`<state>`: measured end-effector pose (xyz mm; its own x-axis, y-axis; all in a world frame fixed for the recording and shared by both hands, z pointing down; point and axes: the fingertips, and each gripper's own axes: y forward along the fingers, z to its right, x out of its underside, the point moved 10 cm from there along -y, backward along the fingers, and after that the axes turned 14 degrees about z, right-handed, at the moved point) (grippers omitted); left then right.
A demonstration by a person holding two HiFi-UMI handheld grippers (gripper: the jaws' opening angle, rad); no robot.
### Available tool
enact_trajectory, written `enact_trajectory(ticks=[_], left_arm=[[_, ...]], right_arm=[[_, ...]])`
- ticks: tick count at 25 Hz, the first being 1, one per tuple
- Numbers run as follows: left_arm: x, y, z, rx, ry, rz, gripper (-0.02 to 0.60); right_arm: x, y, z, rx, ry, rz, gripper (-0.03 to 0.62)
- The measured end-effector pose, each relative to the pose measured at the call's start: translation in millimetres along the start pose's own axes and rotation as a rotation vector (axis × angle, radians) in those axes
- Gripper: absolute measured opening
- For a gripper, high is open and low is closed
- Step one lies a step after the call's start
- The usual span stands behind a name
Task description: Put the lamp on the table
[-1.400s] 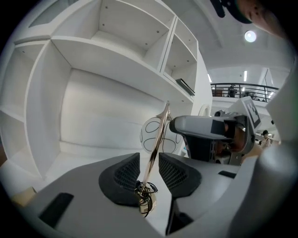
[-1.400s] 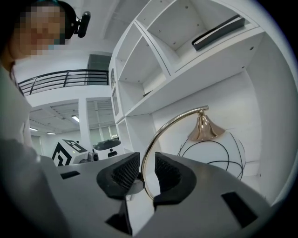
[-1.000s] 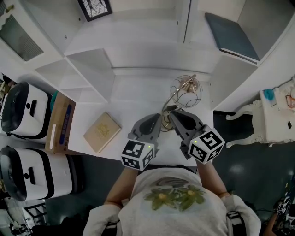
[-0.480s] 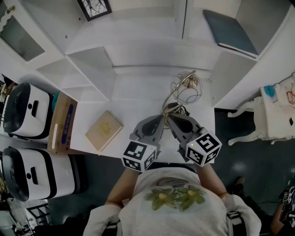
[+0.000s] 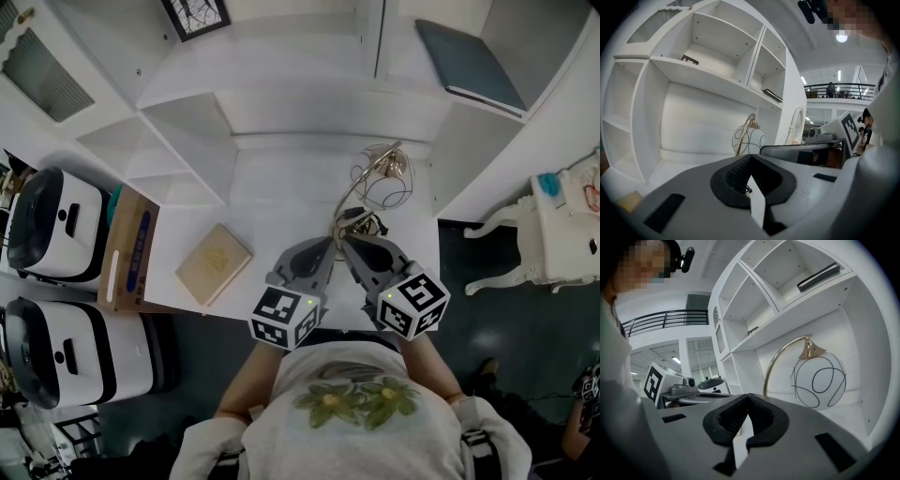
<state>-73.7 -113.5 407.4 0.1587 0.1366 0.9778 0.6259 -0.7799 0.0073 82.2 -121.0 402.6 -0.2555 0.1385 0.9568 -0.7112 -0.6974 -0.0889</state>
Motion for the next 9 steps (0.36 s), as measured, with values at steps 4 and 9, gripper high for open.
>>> enact_trajectory(ticks=[4,9], left_arm=[[1.9,-2.4,-2.7,-0.007,-0.009,-0.007,0.029],[5.3,-2.9,-5.1,-0.014,-0.017,-0.018,0.029]], right_arm=[[1.9,1.9,-1.3,0.002,0.001,-0.007,0.031],[4.7,3.6,0.1,0.003,0.001,-0.018,0.031]])
